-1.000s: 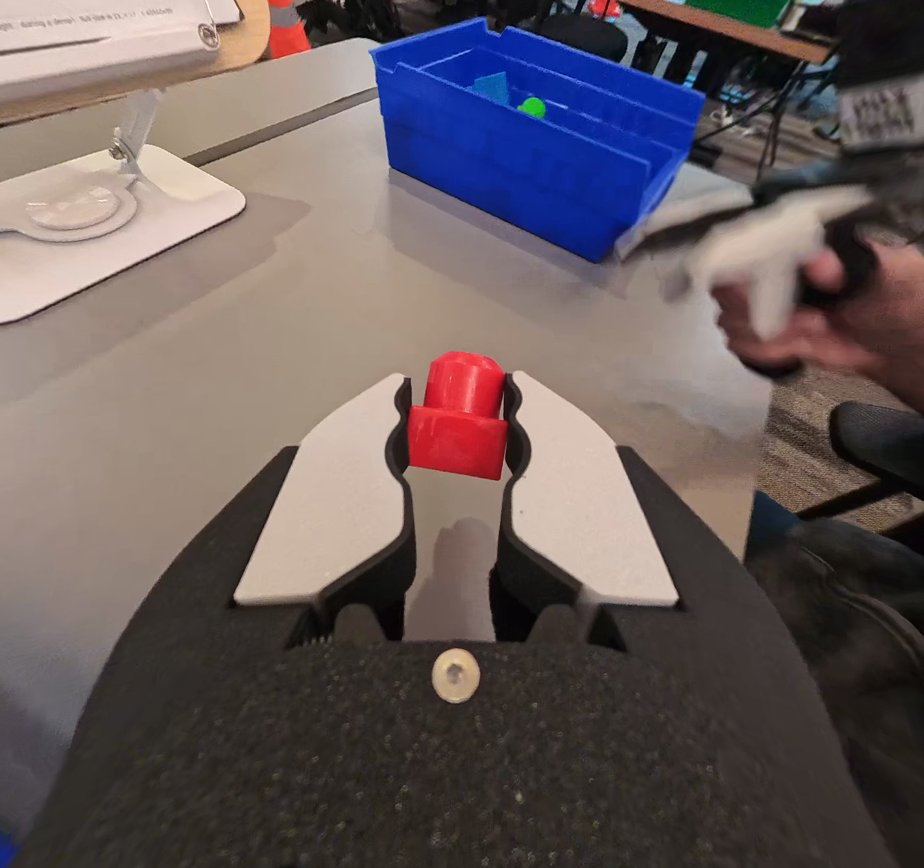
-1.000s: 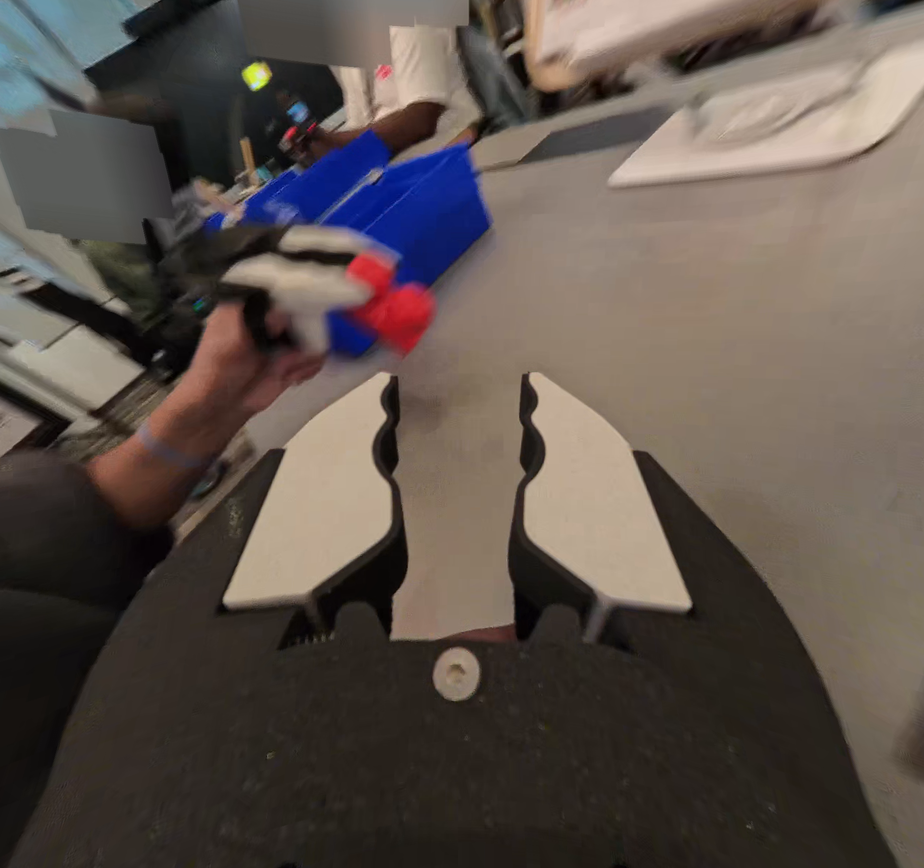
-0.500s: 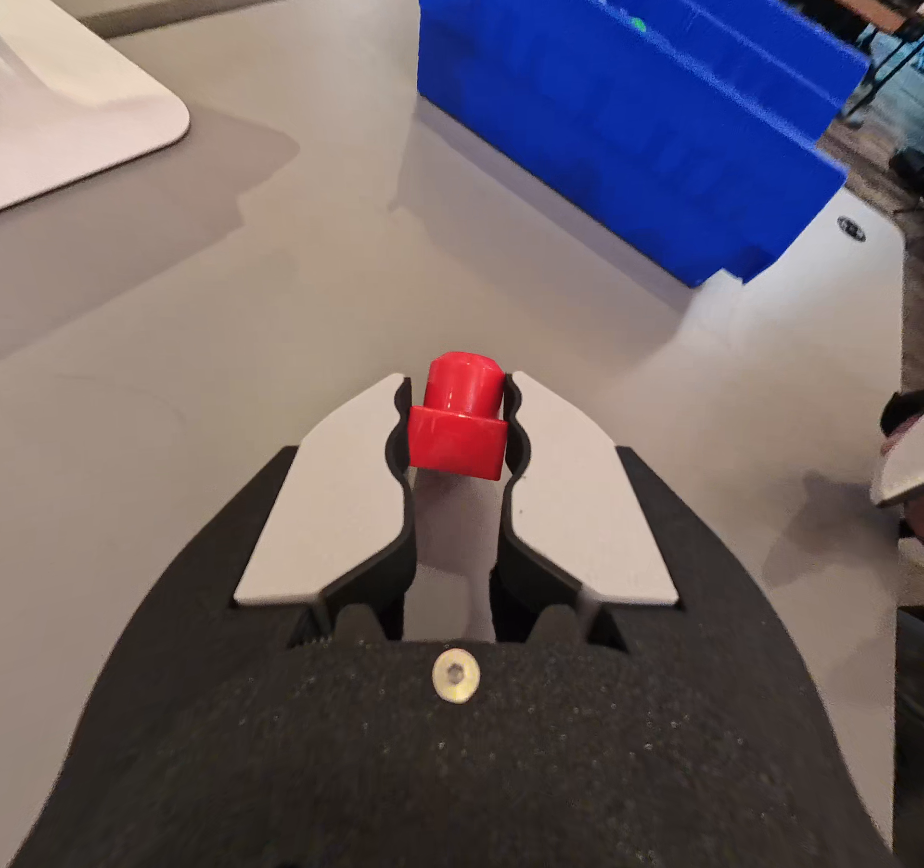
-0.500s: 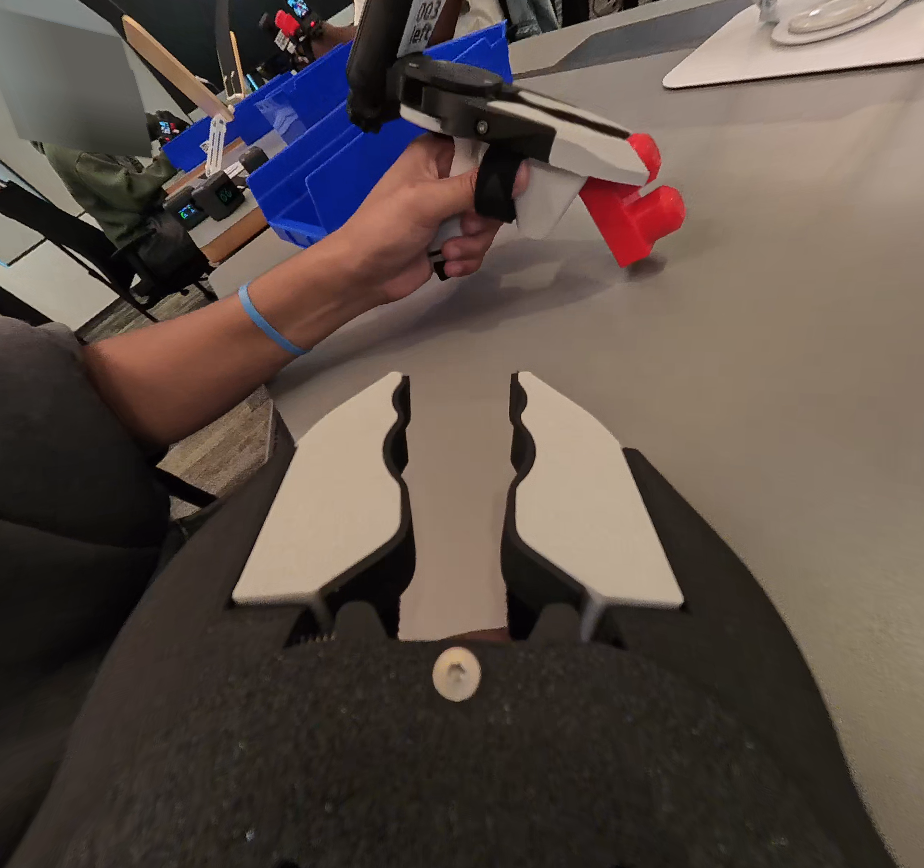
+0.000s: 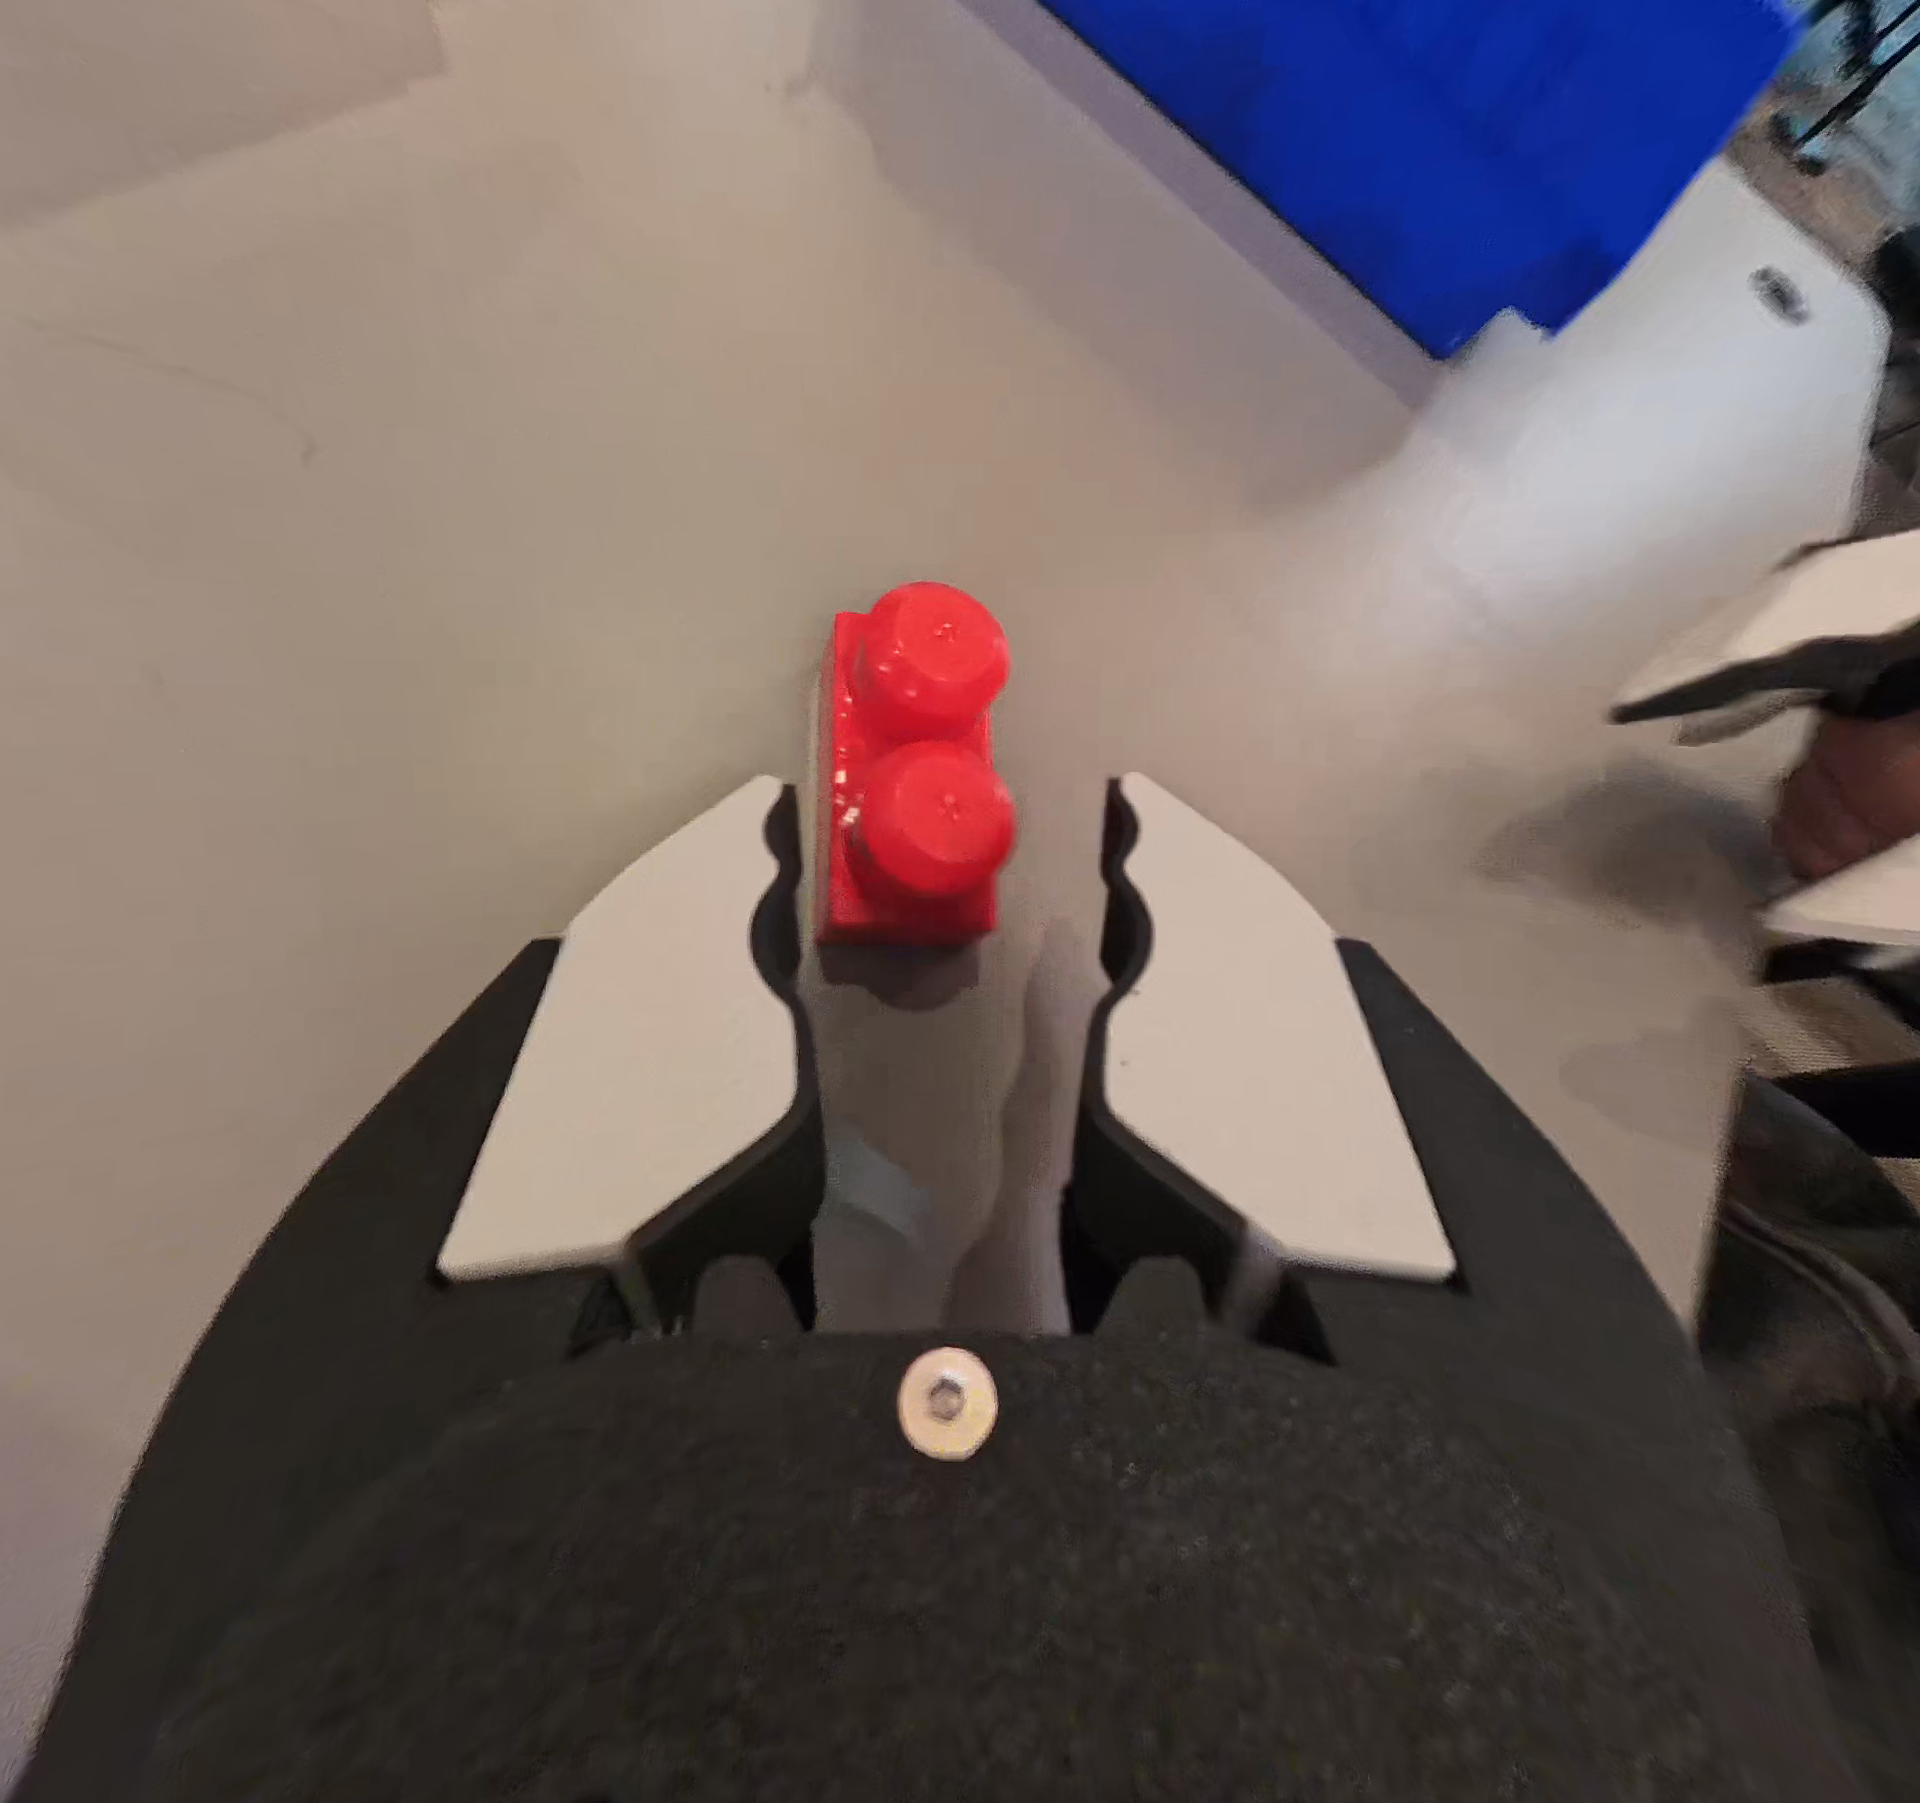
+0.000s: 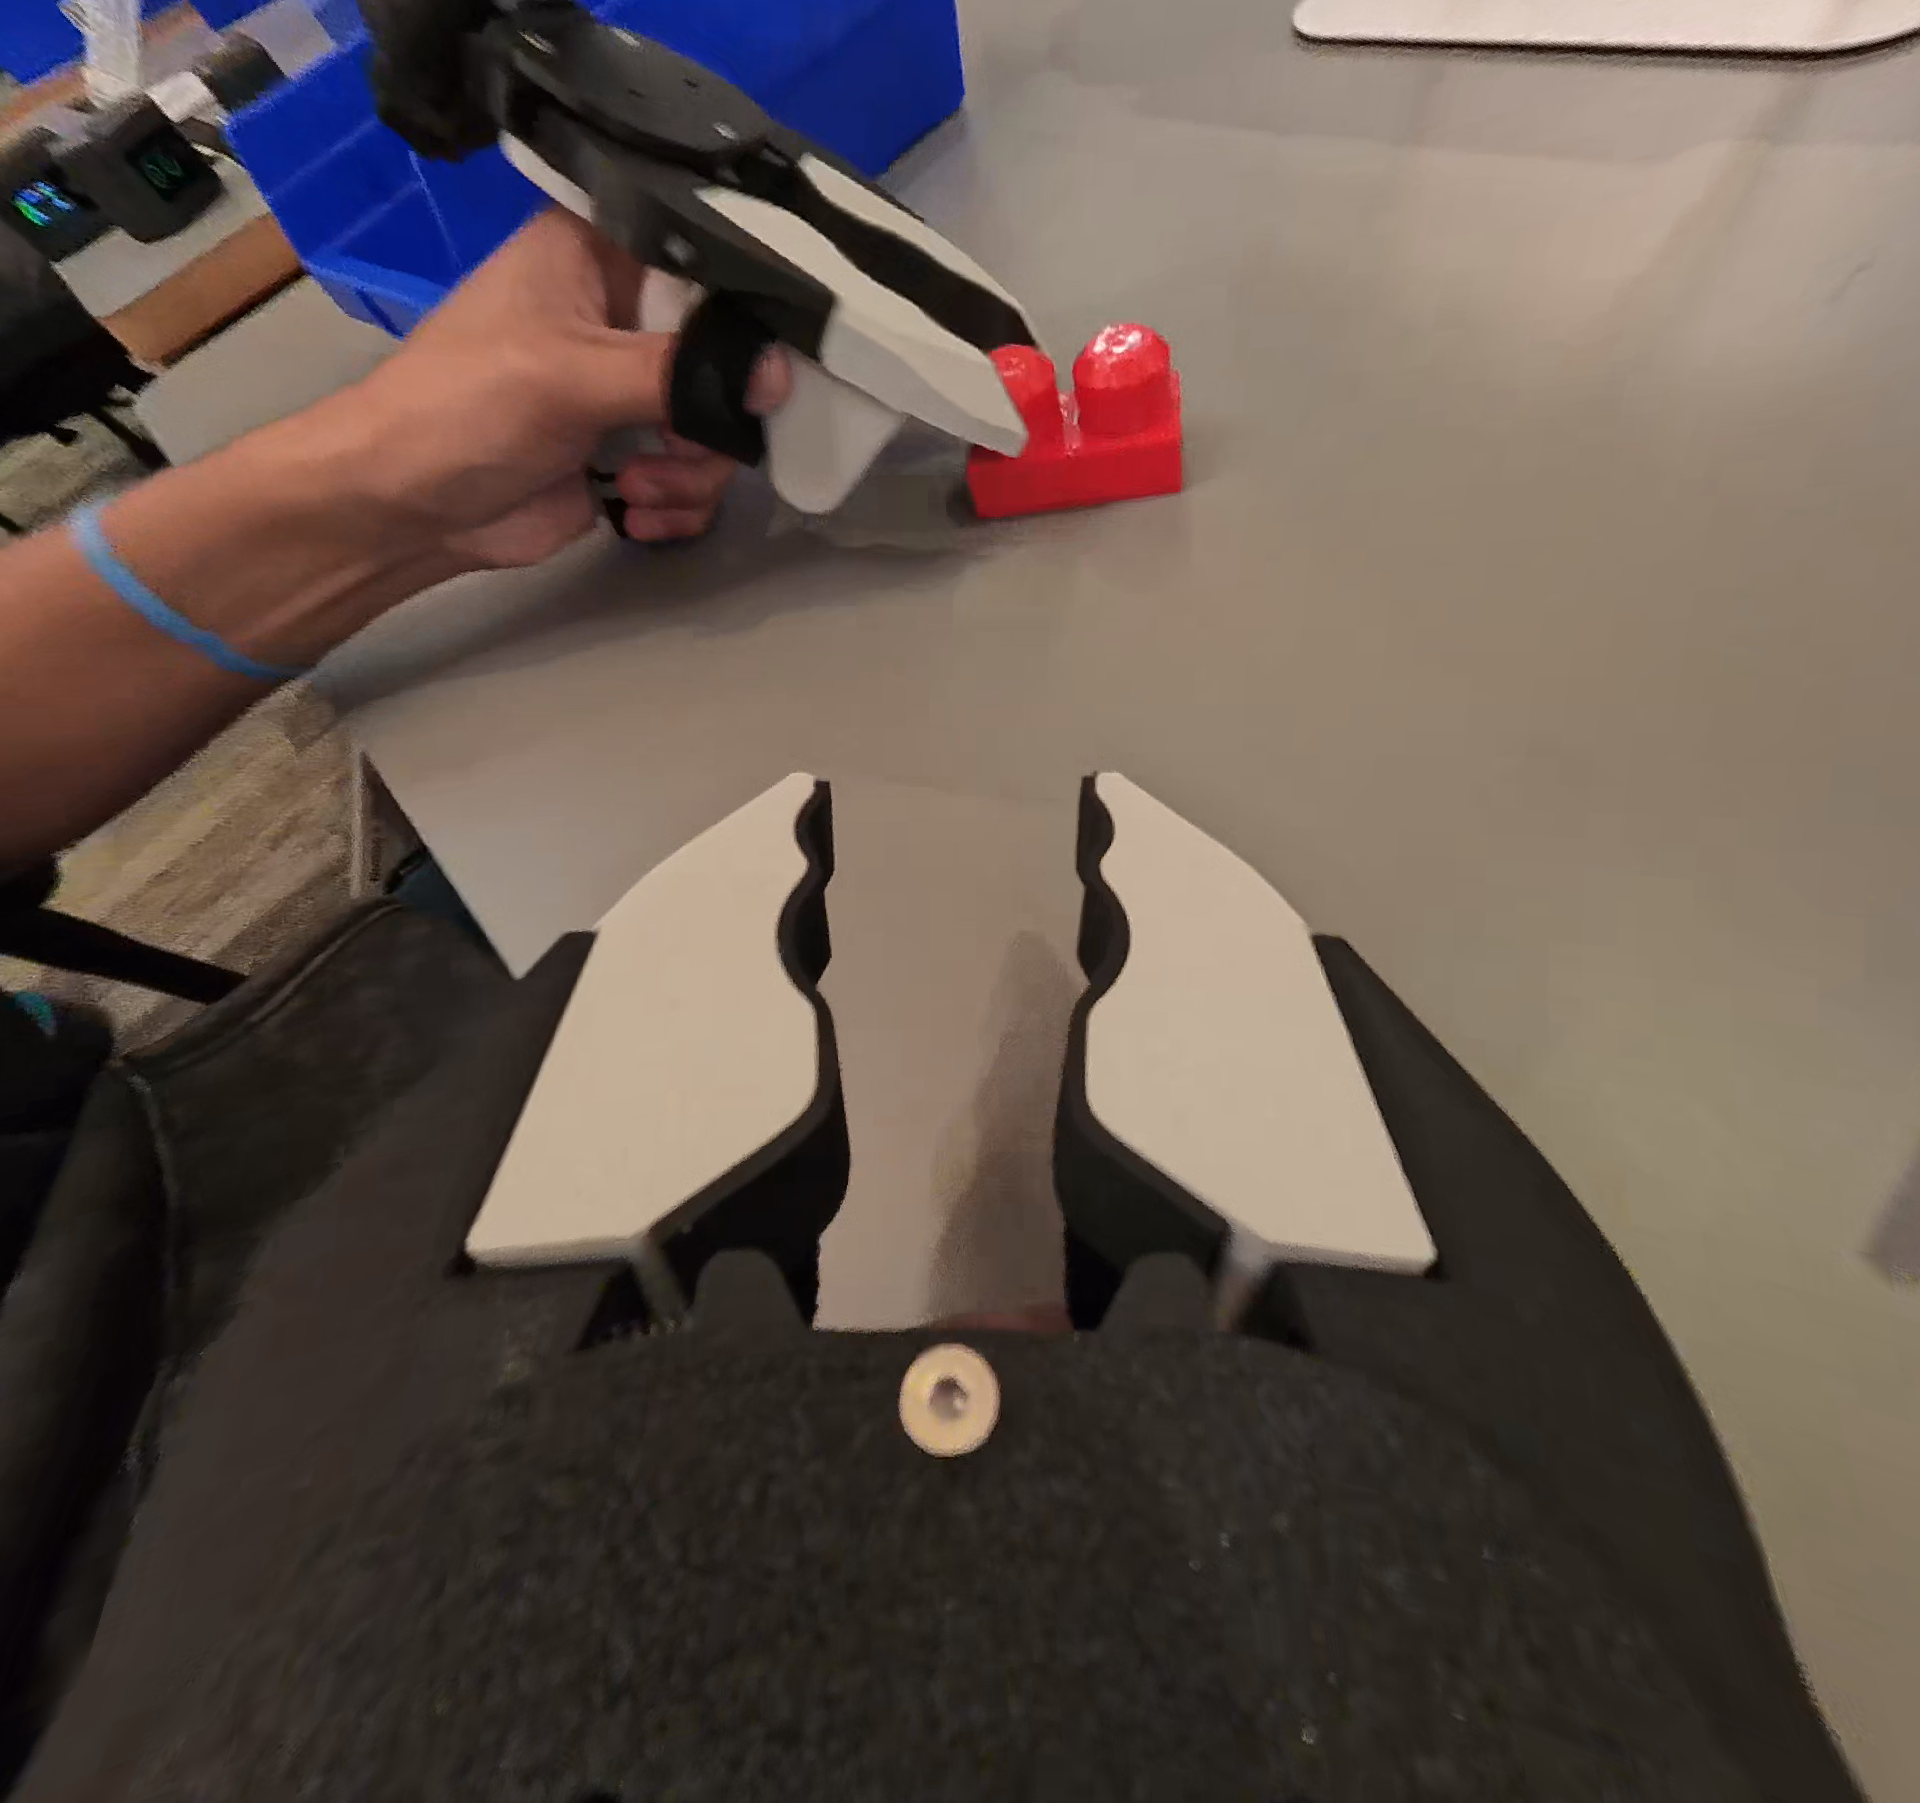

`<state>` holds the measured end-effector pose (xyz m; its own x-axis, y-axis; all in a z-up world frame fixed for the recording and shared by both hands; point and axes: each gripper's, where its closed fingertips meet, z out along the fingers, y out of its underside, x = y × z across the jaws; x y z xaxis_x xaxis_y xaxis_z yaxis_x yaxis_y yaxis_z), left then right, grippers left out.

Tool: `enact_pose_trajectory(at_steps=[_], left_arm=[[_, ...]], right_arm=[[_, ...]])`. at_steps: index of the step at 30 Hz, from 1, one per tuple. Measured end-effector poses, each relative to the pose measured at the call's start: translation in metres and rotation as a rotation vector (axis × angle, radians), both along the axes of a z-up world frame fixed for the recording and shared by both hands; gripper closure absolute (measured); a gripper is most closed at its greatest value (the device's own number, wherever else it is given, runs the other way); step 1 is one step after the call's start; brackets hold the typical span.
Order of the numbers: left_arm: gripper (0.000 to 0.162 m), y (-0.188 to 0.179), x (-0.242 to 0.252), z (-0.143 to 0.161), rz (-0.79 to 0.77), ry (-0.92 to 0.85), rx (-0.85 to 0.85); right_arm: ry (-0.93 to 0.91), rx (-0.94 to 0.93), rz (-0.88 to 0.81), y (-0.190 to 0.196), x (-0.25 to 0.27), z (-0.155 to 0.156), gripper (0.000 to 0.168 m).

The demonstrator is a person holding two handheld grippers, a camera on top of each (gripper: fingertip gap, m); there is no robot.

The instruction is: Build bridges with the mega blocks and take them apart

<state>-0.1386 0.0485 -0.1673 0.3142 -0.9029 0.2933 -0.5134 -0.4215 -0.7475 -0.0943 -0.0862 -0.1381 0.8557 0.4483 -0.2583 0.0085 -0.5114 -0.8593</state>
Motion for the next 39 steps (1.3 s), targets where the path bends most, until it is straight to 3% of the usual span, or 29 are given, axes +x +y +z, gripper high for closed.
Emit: enact_pose_trajectory(at_steps=[3,6,12,19,21,23,26,30,36,39], left_arm=[[0.103,-0.025,-0.016,0.03,-0.018,-0.118,-0.074],[0.103,-0.049,-0.05,0.059,0.052,-0.226,-0.043],[0.103,-0.096,-0.112,0.06,0.201,-0.277,0.129],[0.105,-0.108,-0.127,0.049,0.151,-0.254,0.122],[0.106,-0.107,-0.13,0.046,0.146,-0.25,0.108],[0.108,-0.106,-0.132,0.044,0.148,-0.249,0.095],[0.109,-0.105,-0.136,0.043,0.159,-0.24,0.099],[0.109,-0.103,-0.14,0.047,0.174,-0.255,0.103],[0.109,-0.106,-0.133,0.05,0.165,-0.294,0.065],[0.108,-0.111,-0.124,0.049,0.143,-0.29,0.045]], right_arm=[[-0.095,0.011,-0.063,0.017,-0.001,-0.003,0.11],[-0.224,0.005,-0.093,0.053,-0.015,-0.001,0.086],[-0.417,-0.073,-0.026,0.124,-0.05,-0.023,0.071],[-0.475,-0.222,0.096,0.147,-0.045,-0.046,0.074],[-0.481,-0.294,0.151,0.142,-0.045,-0.055,0.094],[-0.463,-0.27,0.134,0.144,-0.044,-0.048,0.095],[-0.427,-0.153,0.113,0.138,-0.041,-0.017,0.095],[-0.438,0.04,0.013,0.108,-0.007,0.051,0.095],[-0.507,0.265,-0.375,0.061,0.145,0.19,0.095],[-0.553,0.173,-0.574,0.049,0.237,0.198,0.095]])
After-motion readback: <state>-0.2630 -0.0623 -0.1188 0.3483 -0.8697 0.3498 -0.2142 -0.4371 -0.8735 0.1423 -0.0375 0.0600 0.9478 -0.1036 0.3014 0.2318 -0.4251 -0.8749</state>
